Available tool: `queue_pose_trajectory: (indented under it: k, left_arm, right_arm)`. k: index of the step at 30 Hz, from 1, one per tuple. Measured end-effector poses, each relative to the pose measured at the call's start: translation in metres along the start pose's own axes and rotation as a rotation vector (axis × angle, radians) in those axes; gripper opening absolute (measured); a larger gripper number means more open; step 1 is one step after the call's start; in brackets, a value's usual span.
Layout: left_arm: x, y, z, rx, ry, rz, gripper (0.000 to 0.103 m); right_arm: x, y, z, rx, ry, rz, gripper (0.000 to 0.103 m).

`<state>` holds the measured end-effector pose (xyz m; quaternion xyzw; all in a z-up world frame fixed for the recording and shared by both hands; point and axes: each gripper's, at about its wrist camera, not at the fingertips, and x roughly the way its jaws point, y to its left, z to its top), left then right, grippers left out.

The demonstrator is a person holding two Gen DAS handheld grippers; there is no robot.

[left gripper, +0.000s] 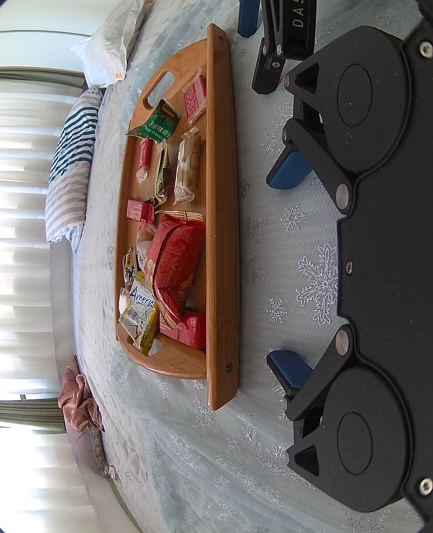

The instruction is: Organize snacks

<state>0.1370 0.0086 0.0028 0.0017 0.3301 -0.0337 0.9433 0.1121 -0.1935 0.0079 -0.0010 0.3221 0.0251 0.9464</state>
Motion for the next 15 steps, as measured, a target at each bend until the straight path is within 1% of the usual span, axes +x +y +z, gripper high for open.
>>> queue_pose_trajectory:
  k: [15]
  left_arm:
    - [-0.0004,-0.0007,-0.0007,0.008,-0.007,0.008,0.103]
  right_arm:
    - [-0.0001,0.0000,0.0000,0.000,0.000,0.000,0.103]
